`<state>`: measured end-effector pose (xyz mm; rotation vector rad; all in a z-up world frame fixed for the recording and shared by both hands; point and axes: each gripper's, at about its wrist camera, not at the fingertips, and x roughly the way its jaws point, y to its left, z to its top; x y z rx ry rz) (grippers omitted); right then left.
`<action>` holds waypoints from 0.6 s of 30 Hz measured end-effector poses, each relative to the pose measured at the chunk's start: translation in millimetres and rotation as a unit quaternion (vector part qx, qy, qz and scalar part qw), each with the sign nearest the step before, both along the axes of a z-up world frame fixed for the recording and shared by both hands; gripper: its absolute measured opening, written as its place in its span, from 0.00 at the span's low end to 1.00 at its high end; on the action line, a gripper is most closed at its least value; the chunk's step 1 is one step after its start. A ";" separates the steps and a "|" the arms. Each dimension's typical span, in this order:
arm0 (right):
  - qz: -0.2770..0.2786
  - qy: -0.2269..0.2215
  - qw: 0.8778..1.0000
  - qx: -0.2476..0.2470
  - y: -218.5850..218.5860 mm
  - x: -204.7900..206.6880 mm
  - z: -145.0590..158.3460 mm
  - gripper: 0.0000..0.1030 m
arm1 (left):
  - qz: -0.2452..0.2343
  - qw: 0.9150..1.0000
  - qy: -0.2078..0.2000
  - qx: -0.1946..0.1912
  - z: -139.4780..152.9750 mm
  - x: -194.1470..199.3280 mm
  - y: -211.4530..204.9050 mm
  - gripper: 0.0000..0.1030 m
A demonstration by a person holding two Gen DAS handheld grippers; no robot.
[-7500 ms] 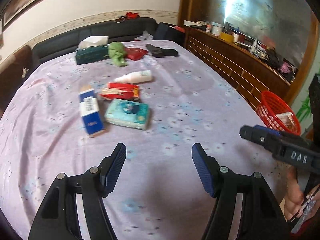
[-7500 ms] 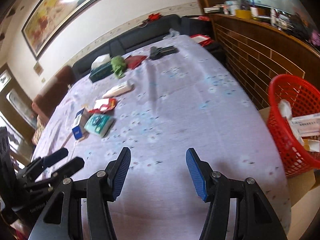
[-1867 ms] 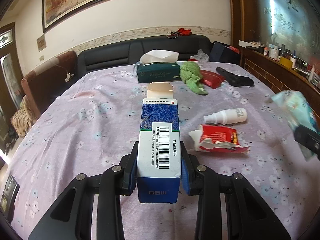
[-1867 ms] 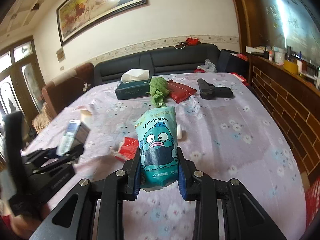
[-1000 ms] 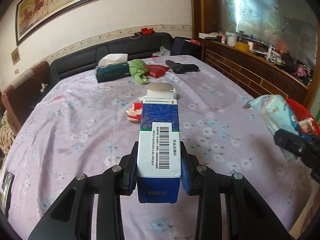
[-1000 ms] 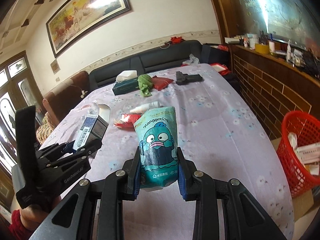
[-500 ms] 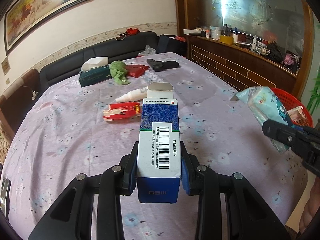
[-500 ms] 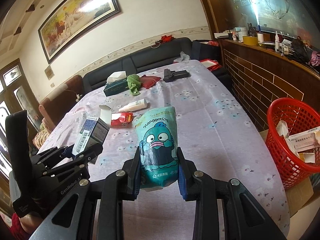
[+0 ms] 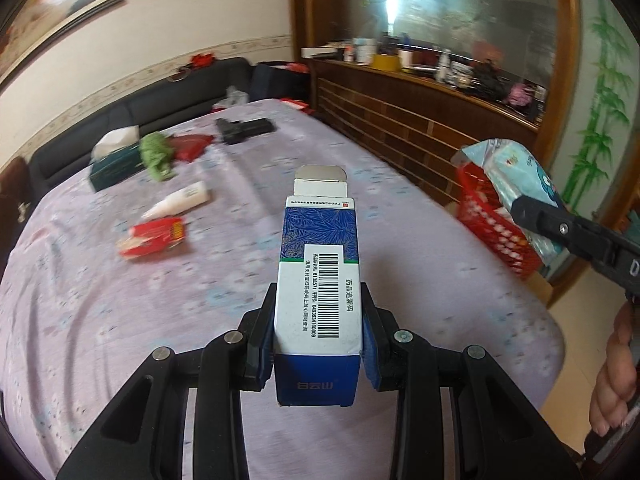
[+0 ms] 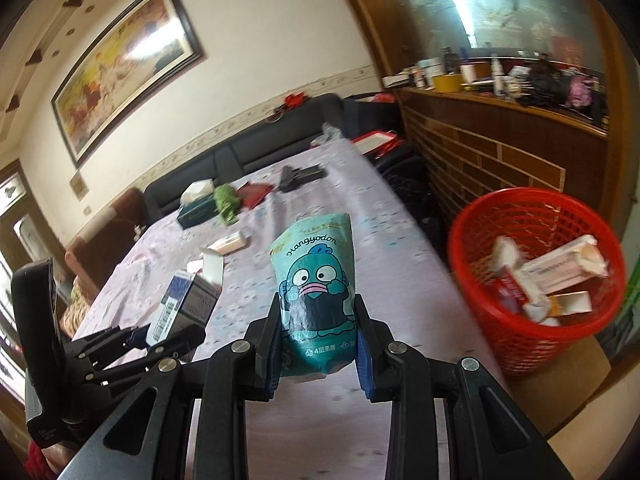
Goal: Collect trash
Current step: 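Carry the blue box and teal packet over the red basket with both tools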
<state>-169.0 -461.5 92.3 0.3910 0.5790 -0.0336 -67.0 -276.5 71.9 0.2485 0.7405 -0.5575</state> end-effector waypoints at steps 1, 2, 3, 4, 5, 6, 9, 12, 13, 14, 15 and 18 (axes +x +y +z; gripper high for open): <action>-0.007 -0.002 1.000 0.002 -7.2 -4.0 1.3 0.32 | -0.008 1.000 0.002 0.000 1.6 -1.4 -7.1 0.32; -0.015 -0.005 1.000 0.004 -15.5 -8.0 2.5 0.32 | -0.019 1.000 0.004 -0.002 4.0 -2.8 -16.2 0.32; -0.026 -0.008 1.000 0.005 -25.3 -12.6 3.9 0.32 | -0.026 1.000 0.006 -0.004 5.9 -3.9 -23.6 0.32; -0.036 -0.009 0.999 0.006 -34.4 -16.2 5.0 0.32 | -0.035 0.999 0.008 -0.005 8.4 -5.3 -32.6 0.32; -0.046 -0.010 0.999 0.006 -45.1 -20.5 6.0 0.32 | -0.046 0.999 0.011 -0.008 11.2 -6.6 -42.1 0.32; -0.061 -0.010 0.998 0.008 -57.5 -25.5 6.9 0.32 | -0.054 0.998 0.013 -0.011 13.0 -8.0 -49.0 0.32; -0.087 -0.013 0.996 0.013 -84.0 -37.1 8.4 0.32 | -0.077 0.997 0.015 -0.015 18.6 -12.1 -74.8 0.33; -0.108 -0.013 0.994 0.011 -105.0 -44.7 9.4 0.32 | -0.094 0.995 0.012 -0.012 21.7 -16.7 -100.2 0.33; -0.114 -0.012 0.993 0.012 -111.8 -47.1 9.1 0.32 | -0.099 0.995 0.011 -0.011 22.6 -17.9 -108.3 0.33; -0.119 -0.012 0.993 0.013 -117.8 -50.0 8.7 0.32 | -0.103 0.995 0.011 -0.012 23.6 -18.9 -114.8 0.33; -0.125 -0.012 0.992 0.015 -124.0 -52.7 8.7 0.32 | -0.106 0.994 0.010 -0.012 24.1 -19.7 -121.7 0.33; -0.135 -0.010 0.991 0.018 -137.7 -56.2 7.8 0.32 | -0.115 0.993 0.012 -0.011 24.5 -18.4 -141.5 0.33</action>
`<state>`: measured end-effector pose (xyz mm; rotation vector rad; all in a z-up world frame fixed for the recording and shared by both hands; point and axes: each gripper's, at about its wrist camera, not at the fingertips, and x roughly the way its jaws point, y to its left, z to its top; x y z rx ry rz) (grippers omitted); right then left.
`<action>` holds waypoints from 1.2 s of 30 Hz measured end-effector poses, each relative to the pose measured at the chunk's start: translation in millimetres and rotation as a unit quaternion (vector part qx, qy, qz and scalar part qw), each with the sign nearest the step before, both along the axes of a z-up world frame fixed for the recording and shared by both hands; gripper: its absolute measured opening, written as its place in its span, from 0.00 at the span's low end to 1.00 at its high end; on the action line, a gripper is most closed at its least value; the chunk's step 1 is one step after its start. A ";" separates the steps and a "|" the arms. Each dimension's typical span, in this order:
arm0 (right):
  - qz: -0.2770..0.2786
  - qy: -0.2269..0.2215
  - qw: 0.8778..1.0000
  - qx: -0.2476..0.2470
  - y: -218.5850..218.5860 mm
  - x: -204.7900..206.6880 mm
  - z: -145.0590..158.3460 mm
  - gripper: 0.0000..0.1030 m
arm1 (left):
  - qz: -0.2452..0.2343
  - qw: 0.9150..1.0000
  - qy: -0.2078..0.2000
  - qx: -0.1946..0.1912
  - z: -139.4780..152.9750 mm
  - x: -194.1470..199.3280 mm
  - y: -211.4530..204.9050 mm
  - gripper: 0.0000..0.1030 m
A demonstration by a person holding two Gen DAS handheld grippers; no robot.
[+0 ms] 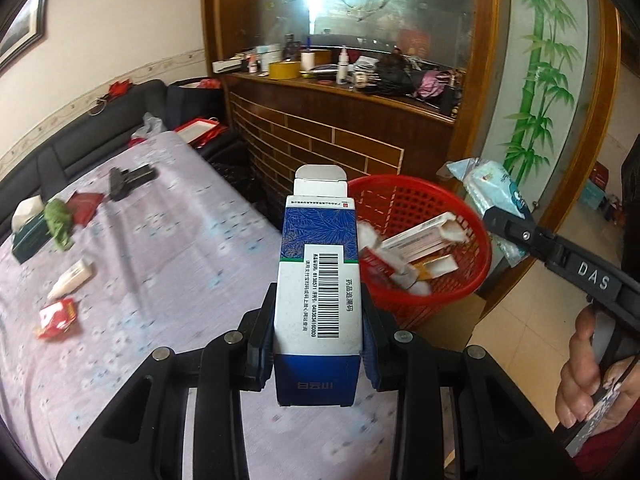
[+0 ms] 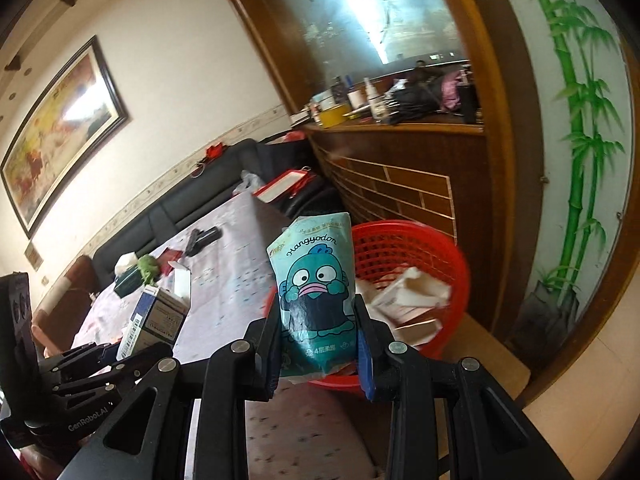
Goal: Collect trash
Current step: 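Carry the blue box and teal packet over the red basket with both tools, then open both tools to drop the box and packet into the basket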
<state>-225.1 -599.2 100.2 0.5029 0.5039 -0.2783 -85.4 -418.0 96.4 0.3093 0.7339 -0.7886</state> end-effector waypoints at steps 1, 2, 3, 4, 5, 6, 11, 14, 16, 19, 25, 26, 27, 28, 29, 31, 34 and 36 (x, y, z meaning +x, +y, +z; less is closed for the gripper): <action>-0.003 0.001 1.000 0.001 -4.9 -0.6 -0.6 0.32 | -0.003 1.000 0.001 0.000 -0.2 0.7 -6.9 0.33; -0.005 0.002 1.000 0.002 -9.1 -1.0 -1.2 0.32 | -0.005 1.000 0.002 0.000 -0.5 1.4 -13.2 0.33; -0.008 0.004 1.000 0.002 -12.4 -1.9 -2.2 0.32 | -0.006 1.000 0.002 0.000 -1.0 2.9 -18.0 0.33; -0.009 0.005 1.000 0.003 -15.7 -1.6 -3.3 0.32 | -0.008 1.000 0.002 0.000 -1.6 3.2 -24.7 0.33; -0.011 0.006 1.000 0.004 -18.6 -1.3 -3.5 0.32 | -0.010 1.000 0.004 0.001 -2.5 4.0 -31.2 0.33; -0.012 0.007 1.000 0.003 -21.9 -0.3 -3.3 0.32 | -0.012 1.000 0.006 0.001 -3.2 4.3 -34.7 0.33; -0.018 0.015 1.000 -0.002 -32.5 5.4 -3.2 0.32 | -0.020 1.000 0.011 0.002 -7.3 7.9 -57.3 0.33; -0.021 0.020 1.000 -0.001 -38.0 9.6 -4.8 0.32 | -0.023 1.000 0.014 0.006 -12.5 11.1 -67.9 0.33; -0.021 0.023 1.000 0.002 -42.4 13.4 -6.9 0.32 | -0.024 0.999 0.021 0.007 -16.6 14.2 -72.8 0.33; -0.021 0.028 0.999 0.009 -47.3 20.5 -10.5 0.32 | -0.024 0.999 0.028 0.010 -22.9 18.9 -79.3 0.33; -0.022 0.041 0.999 0.016 -53.1 33.6 -17.1 0.32 | -0.026 0.999 0.039 0.014 -30.5 27.1 -88.6 0.33; -0.024 0.043 0.999 0.016 -54.1 35.6 -17.9 0.32 | -0.026 0.999 0.041 0.013 -31.2 28.0 -90.2 0.33; -0.025 0.046 0.999 0.015 -55.1 37.2 -18.6 0.32 | -0.026 0.999 0.042 0.013 -31.9 29.3 -91.6 0.33; -0.026 0.048 0.998 0.015 -56.3 38.5 -19.3 0.32 | -0.026 0.999 0.043 0.013 -32.6 30.4 -92.7 0.33; -0.027 0.050 0.998 0.016 -57.4 39.9 -19.5 0.32 | -0.027 0.999 0.045 0.012 -33.6 31.0 -93.1 0.33; -0.029 0.053 0.998 0.015 -59.6 41.9 -19.8 0.32 | -0.029 0.998 0.048 0.012 -35.5 32.8 -95.3 0.33; -0.033 0.058 0.998 0.011 -63.9 44.1 -19.6 0.32 | -0.032 0.998 0.056 0.011 -39.2 36.1 -98.8 0.33; -0.034 0.061 0.997 0.016 -67.6 46.1 -21.0 0.32 | -0.033 0.998 0.058 0.011 -41.1 37.2 -100.1 0.33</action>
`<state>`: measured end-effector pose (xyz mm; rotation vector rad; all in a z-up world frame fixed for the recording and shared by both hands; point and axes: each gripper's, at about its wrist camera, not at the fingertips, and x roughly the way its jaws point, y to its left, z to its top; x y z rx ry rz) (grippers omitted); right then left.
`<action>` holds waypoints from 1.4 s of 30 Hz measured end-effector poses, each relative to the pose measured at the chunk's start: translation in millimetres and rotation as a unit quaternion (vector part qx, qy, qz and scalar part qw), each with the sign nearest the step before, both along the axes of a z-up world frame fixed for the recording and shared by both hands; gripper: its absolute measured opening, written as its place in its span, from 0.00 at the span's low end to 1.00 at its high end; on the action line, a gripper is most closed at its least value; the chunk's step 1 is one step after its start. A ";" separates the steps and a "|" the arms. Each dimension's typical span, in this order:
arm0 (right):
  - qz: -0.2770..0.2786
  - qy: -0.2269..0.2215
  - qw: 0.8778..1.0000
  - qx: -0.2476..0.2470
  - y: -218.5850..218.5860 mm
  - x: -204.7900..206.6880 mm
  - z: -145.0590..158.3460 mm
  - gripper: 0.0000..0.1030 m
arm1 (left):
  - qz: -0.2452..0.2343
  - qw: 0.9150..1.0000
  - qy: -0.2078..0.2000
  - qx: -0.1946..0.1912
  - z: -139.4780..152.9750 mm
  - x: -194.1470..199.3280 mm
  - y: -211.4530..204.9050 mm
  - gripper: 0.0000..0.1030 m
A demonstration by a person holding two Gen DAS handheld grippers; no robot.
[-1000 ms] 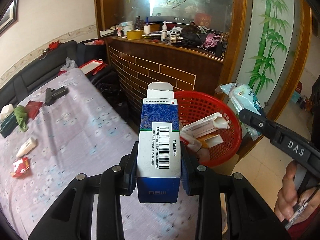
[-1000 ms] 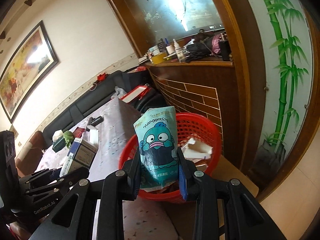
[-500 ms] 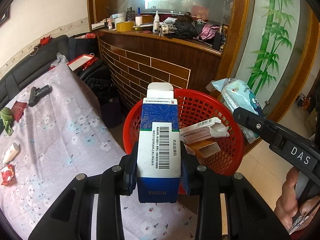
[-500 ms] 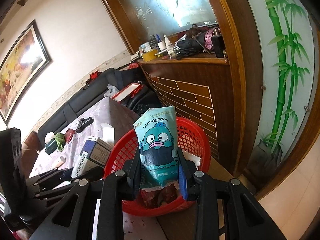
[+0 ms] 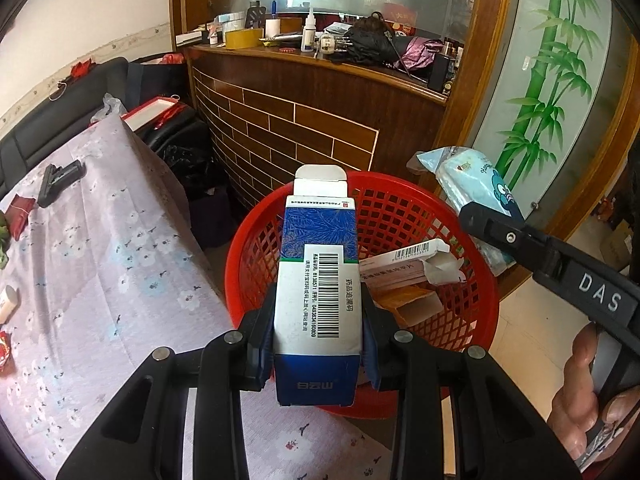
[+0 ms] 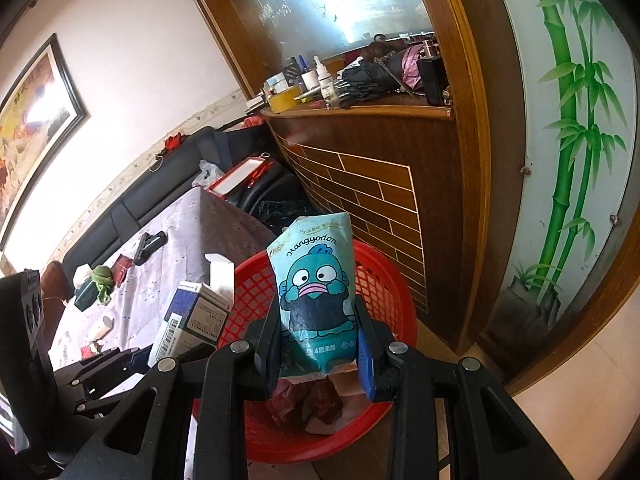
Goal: Collect trash
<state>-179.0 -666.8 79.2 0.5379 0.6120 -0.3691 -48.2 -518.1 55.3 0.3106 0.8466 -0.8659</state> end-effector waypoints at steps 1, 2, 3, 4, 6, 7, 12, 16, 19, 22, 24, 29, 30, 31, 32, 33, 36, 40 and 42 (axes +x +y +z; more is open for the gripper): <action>0.000 0.001 1.000 0.002 -1.3 1.1 -1.1 0.32 | -0.002 1.000 0.001 0.000 -1.2 0.3 -0.3 0.33; -0.001 0.003 1.000 0.002 -2.3 2.2 -2.2 0.32 | -0.004 1.000 0.001 0.000 -1.9 0.3 -1.0 0.33; -0.003 0.005 1.000 0.003 -3.4 3.4 -3.3 0.33 | -0.005 1.000 0.000 0.001 -2.4 0.3 -1.7 0.33; -0.003 0.007 1.000 0.005 -4.6 5.0 -4.8 0.33 | -0.006 1.000 0.000 0.002 -2.9 0.5 -2.5 0.33; 0.000 0.012 1.000 0.011 -5.9 7.8 -8.0 0.34 | -0.006 1.000 0.001 0.001 -3.9 1.5 -2.2 0.33; 0.001 0.013 1.000 0.017 -7.0 8.8 -10.1 0.34 | -0.006 1.000 0.000 0.000 -4.0 1.7 -1.8 0.33; 0.004 0.015 0.999 0.036 -10.7 9.3 -16.3 0.51 | -0.013 1.000 -0.003 -0.006 -3.6 0.3 0.1 0.51; 0.003 0.015 0.999 0.032 -8.9 7.7 -14.3 0.55 | -0.017 1.000 -0.009 -0.011 -1.3 -2.8 0.9 0.61; 0.005 0.012 0.999 0.034 -7.2 5.5 -13.0 0.58 | -0.017 1.000 -0.007 -0.010 -1.5 -4.0 2.6 0.65; 0.005 0.008 0.999 0.035 -5.4 2.1 -11.1 0.59 | -0.014 1.000 -0.006 -0.008 -2.4 -5.0 6.7 0.70; 0.005 0.006 0.999 0.037 -4.6 -0.4 -9.8 0.62 | -0.011 1.000 -0.008 -0.008 -2.5 -6.1 10.2 0.71; -0.006 0.006 1.000 0.025 3.1 -9.9 -3.6 0.73 | -0.001 1.000 -0.026 -0.005 -0.9 -11.1 21.6 0.77; -0.012 0.008 1.000 0.017 6.3 -12.5 -1.6 0.78 | 0.002 1.000 -0.030 -0.006 -0.4 -12.5 23.6 0.82; -0.020 0.009 1.000 0.007 10.0 -15.6 1.0 0.81 | 0.006 0.999 -0.035 -0.007 0.5 -13.8 26.5 0.84; -0.026 0.010 1.000 -0.001 13.6 -18.5 3.2 0.85 | 0.011 0.999 -0.040 -0.007 0.8 -14.7 27.2 0.89; -0.033 0.013 0.999 -0.009 17.4 -21.1 5.3 0.93 | 0.016 0.999 -0.044 -0.007 1.3 -15.6 29.2 0.91; -0.055 0.014 0.998 -0.032 30.2 -32.3 10.2 0.97 | 0.028 0.998 -0.054 -0.004 2.2 -17.8 34.2 0.91; -0.082 0.026 0.994 -0.071 45.7 -46.1 15.8 1.00 | 0.042 0.997 -0.063 0.001 2.9 -21.1 46.3 0.91; -0.094 0.030 0.991 -0.089 54.0 -54.2 18.7 1.00 | 0.050 0.996 -0.071 -0.002 5.5 -24.8 56.9 0.91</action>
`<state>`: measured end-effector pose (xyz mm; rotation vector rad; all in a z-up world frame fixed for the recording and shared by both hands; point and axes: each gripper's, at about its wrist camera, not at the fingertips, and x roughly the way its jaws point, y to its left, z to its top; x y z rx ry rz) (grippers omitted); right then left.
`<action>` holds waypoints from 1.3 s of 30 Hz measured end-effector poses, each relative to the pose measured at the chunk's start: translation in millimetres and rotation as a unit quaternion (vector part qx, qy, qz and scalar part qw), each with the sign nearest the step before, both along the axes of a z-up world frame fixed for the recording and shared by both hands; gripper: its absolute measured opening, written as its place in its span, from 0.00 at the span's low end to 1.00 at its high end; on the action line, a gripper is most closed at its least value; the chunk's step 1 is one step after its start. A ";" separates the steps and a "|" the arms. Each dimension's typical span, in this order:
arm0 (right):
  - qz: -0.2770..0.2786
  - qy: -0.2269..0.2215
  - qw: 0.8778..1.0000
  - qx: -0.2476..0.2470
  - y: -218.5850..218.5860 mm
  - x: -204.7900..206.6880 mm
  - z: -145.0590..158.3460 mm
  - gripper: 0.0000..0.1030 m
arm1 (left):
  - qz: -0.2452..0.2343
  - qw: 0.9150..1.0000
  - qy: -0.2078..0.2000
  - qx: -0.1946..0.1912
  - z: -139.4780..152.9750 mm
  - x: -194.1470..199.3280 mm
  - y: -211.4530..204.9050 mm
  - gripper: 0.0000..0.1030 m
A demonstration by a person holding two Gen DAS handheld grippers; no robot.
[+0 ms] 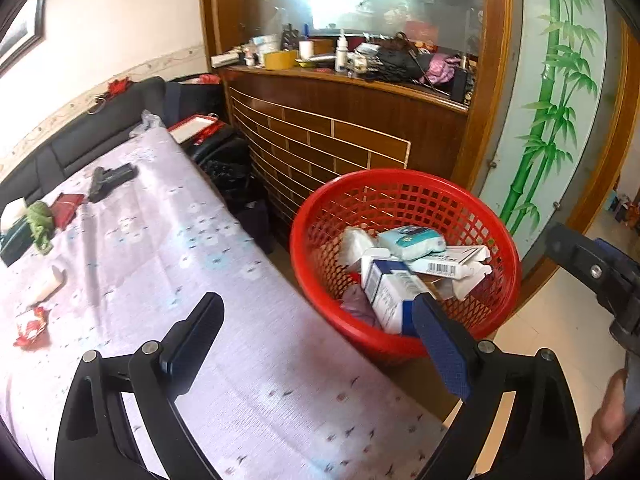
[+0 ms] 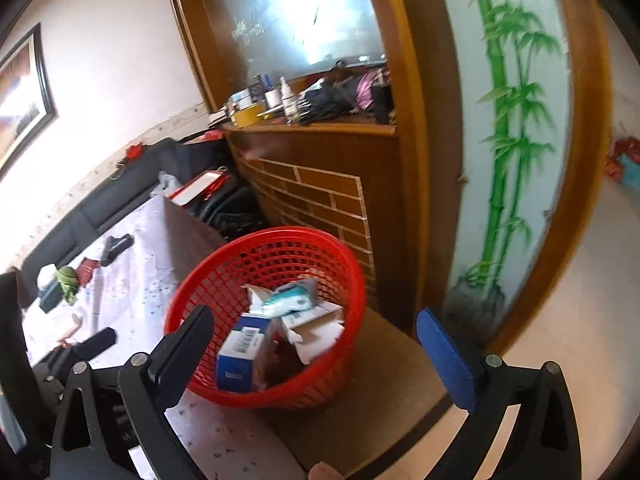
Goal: Collect trash
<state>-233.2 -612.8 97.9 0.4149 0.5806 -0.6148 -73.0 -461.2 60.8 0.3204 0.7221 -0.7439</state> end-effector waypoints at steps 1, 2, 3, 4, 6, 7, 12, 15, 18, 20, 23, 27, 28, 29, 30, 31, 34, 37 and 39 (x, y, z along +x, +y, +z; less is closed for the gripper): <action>-0.003 -0.001 1.000 -0.008 5.6 -5.0 1.3 1.00 | 0.004 1.000 -0.007 -0.003 2.1 -3.2 7.3 0.91; -0.005 -0.002 1.000 -0.012 11.0 -9.4 2.2 1.00 | 0.008 1.000 -0.012 -0.004 3.6 -5.8 13.2 0.91; -0.007 -0.002 1.000 -0.018 16.9 -14.5 2.7 1.00 | 0.012 1.000 -0.018 -0.003 5.4 -8.7 19.0 0.91; -0.011 -0.001 1.000 -0.025 24.0 -20.3 3.2 1.00 | 0.015 1.000 -0.026 0.000 7.6 -13.8 27.9 0.91; -0.027 -0.003 0.999 -0.043 40.3 -33.0 4.6 1.00 | 0.017 0.999 -0.041 -0.001 10.2 -23.1 42.5 0.92; -0.030 -0.003 0.998 -0.050 46.4 -36.8 5.1 1.00 | 0.016 0.999 -0.051 -0.004 11.9 -29.8 52.3 0.92; -0.037 -0.001 0.996 -0.080 81.7 -54.5 3.1 1.00 | 0.012 0.997 -0.076 -0.008 15.4 -55.8 86.5 0.95; -0.048 0.005 0.994 -0.098 99.9 -61.6 -2.5 1.00 | 0.014 0.995 -0.098 -0.007 15.3 -72.3 104.3 0.96; -0.052 0.014 0.992 -0.113 113.7 -66.4 -7.8 1.00 | 0.019 0.994 -0.108 -0.007 13.0 -84.8 121.2 0.96; -0.060 0.015 0.990 -0.123 122.7 -71.4 -10.3 1.00 | 0.035 0.993 -0.111 -0.003 10.3 -90.8 132.3 0.96; -0.065 0.012 0.988 -0.138 132.6 -79.6 -11.6 1.00 | 0.058 0.992 -0.115 0.009 5.7 -96.4 145.8 0.96; -0.067 0.007 0.986 -0.153 140.9 -83.2 -14.2 1.00 | 0.076 0.991 -0.113 0.012 -1.6 -100.8 164.0 0.96; -0.066 0.009 0.986 -0.152 142.0 -82.8 -15.2 1.00 | 0.078 0.991 -0.111 0.010 -2.7 -101.2 167.5 0.96; -0.065 0.009 0.986 -0.151 142.7 -82.1 -15.9 1.00 | 0.078 0.991 -0.110 0.008 -2.8 -101.0 169.2 0.96; -0.065 0.010 0.986 -0.151 143.1 -81.2 -16.4 1.00 | 0.079 0.991 -0.110 0.006 -3.3 -101.2 171.9 0.96; -0.067 0.011 0.986 -0.152 143.6 -80.2 -17.0 1.00 | 0.078 0.991 -0.109 0.003 -3.5 -101.2 173.8 0.96; -0.068 0.013 0.986 -0.149 143.2 -76.7 -18.7 1.00 | 0.071 0.992 -0.104 -0.007 -4.4 -100.3 175.3 0.96; -0.067 0.012 0.987 -0.147 145.0 -74.7 -19.6 1.00 | 0.065 0.993 -0.098 -0.012 -7.0 -99.9 174.6 0.96; -0.065 0.016 0.986 -0.151 146.7 -73.3 -19.9 1.00 | 0.063 0.994 -0.094 -0.011 -8.9 -99.4 172.3 0.96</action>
